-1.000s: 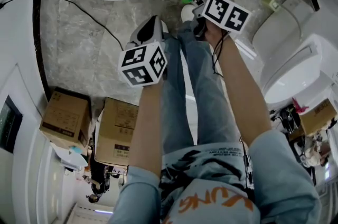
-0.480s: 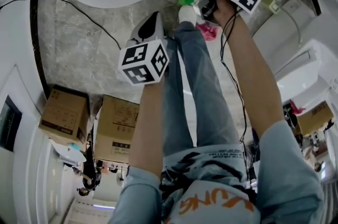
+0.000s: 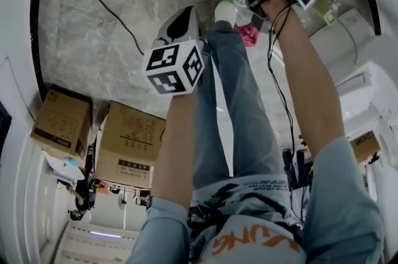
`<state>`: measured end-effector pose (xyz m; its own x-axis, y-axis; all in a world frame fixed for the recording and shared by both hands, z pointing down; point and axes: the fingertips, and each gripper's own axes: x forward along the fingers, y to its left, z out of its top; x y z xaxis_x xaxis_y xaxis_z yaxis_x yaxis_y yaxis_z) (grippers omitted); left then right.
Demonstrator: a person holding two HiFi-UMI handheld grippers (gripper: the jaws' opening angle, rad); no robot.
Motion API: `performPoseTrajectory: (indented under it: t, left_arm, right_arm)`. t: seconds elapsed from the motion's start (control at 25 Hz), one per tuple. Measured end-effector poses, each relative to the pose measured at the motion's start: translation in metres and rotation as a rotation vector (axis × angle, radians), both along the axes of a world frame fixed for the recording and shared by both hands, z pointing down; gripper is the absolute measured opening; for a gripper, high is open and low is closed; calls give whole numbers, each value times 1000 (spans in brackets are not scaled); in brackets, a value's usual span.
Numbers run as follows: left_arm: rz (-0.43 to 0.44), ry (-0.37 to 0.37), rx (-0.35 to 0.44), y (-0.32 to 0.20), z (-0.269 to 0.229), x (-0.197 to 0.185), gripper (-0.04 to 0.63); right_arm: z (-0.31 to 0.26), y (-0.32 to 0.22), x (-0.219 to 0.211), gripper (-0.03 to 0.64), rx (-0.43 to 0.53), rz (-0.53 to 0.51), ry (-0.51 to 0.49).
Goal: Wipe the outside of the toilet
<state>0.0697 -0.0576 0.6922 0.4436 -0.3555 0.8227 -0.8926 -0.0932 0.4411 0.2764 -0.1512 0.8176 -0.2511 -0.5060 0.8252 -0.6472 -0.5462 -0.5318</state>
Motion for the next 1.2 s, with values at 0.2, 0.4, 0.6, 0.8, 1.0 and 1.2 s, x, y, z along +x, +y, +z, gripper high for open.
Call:
performPoseTrajectory:
  t: [0.2, 0.4, 0.6, 0.8, 1.0, 1.2]
  left_arm:
    - [-16, 3, 8, 3, -1, -17, 2]
    - [-5, 21, 21, 12, -5, -22, 2]
    - [-2, 27, 15, 29, -1, -29, 2]
    - [-37, 23, 7, 42, 3, -45, 2]
    - [-83, 23, 4, 50, 5, -59, 2]
    - [-105, 28, 4, 52, 4, -60, 2]
  right_arm:
    - [-5, 10, -27, 163, 24, -22, -22]
    - [-9, 29, -58, 161, 27, -24, -29]
    - [-6, 46, -94, 163, 13, -45, -61]
    - [-4, 57, -123, 163, 0, -82, -83]
    - [-7, 67, -154, 164, -9, -127, -122]
    - [-6, 81, -183, 164, -27, -242, -184]
